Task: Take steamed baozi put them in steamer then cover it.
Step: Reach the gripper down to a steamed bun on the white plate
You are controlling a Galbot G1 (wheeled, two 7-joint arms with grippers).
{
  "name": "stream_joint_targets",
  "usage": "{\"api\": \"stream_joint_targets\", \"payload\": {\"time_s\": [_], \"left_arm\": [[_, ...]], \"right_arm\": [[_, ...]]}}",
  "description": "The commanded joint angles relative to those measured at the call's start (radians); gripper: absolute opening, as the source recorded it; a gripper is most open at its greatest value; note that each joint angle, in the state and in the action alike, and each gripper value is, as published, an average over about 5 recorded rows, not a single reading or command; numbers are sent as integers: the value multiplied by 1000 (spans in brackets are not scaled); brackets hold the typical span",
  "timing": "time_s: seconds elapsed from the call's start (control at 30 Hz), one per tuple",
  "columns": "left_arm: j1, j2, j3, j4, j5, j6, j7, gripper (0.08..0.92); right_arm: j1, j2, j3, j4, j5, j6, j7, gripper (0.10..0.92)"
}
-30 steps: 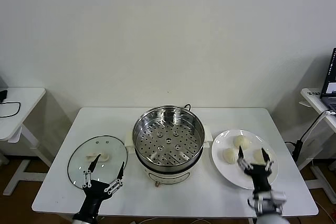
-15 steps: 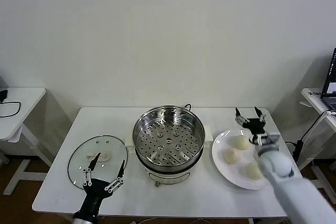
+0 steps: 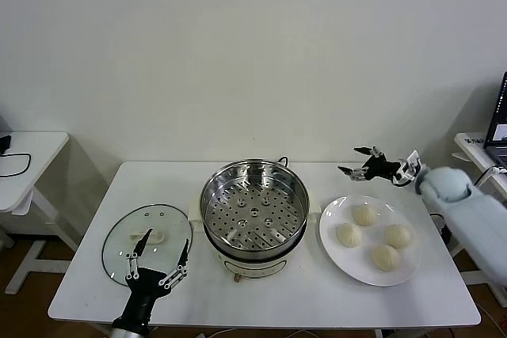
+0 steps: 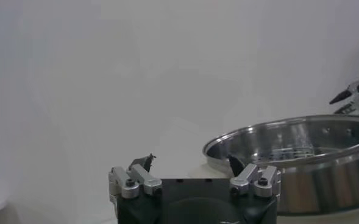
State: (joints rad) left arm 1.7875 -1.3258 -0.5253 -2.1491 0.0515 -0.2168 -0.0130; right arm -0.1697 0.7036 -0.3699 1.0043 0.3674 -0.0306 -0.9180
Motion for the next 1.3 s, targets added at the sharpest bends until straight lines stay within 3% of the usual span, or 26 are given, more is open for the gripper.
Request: {"api": "stream_joint_targets", "payload": {"time_s": [0.03, 0.43, 1.3], "left_arm": [[3, -1, -3, 0, -1, 4, -2, 823], [7, -7, -6, -1, -2, 3, -6, 823], [10, -10, -8, 7, -2, -2, -14, 823]], "right_arm": [[289, 29, -242, -169, -371, 37, -524, 823], [289, 161, -331, -256, -530, 101, -436, 823], [169, 217, -287, -299, -599, 125, -279, 823]]}}
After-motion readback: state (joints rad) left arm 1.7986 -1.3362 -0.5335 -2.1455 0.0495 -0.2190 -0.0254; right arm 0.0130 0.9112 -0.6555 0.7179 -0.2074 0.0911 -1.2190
